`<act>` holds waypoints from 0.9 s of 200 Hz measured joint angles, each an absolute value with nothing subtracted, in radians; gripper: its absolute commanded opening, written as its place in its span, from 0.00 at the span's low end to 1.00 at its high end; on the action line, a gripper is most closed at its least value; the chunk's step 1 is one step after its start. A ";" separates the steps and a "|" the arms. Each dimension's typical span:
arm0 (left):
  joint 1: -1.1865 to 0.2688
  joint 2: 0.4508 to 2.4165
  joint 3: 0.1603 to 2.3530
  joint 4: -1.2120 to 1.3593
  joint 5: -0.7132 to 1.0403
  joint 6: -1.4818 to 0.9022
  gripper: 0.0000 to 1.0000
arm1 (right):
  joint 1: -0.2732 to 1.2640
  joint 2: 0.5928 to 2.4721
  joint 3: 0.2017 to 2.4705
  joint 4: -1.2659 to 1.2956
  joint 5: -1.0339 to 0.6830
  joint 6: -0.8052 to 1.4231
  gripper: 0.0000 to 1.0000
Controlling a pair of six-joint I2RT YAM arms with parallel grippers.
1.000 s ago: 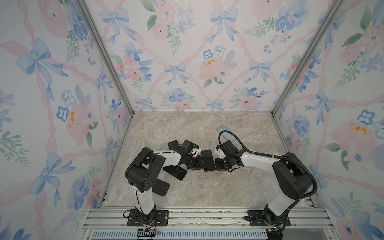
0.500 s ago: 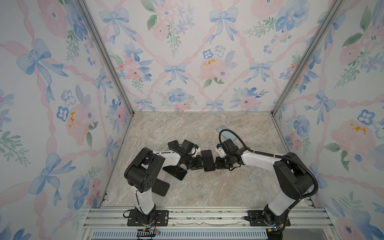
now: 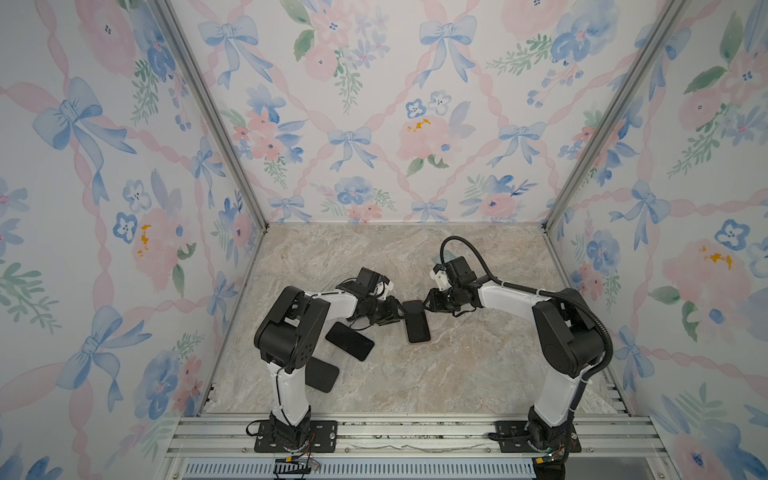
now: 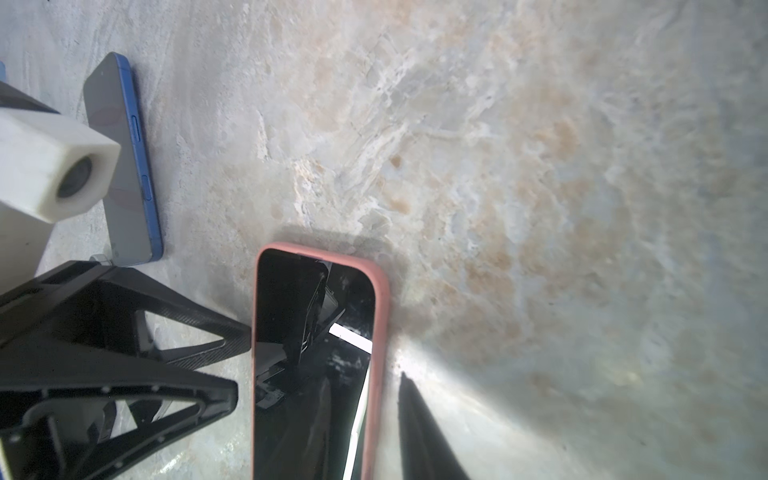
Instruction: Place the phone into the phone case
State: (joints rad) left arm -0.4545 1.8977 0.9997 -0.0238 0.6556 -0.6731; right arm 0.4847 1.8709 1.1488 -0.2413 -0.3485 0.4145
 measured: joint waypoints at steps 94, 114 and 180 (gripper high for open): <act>-0.463 1.938 1.053 -0.024 0.655 -0.673 0.41 | 0.479 1.917 1.159 -0.199 -0.383 0.430 0.31; -0.468 1.940 1.055 -0.023 0.655 -0.673 0.41 | 0.479 1.919 1.159 -0.184 -0.388 0.440 0.30; -0.476 1.946 1.065 -0.025 0.652 -0.673 0.41 | 0.479 1.940 1.158 -0.162 -0.389 0.465 0.25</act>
State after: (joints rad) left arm -0.4755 1.9461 1.0653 -0.0250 0.6521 -0.6735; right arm 0.4793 1.9396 1.1584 -0.1623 -0.3885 0.4648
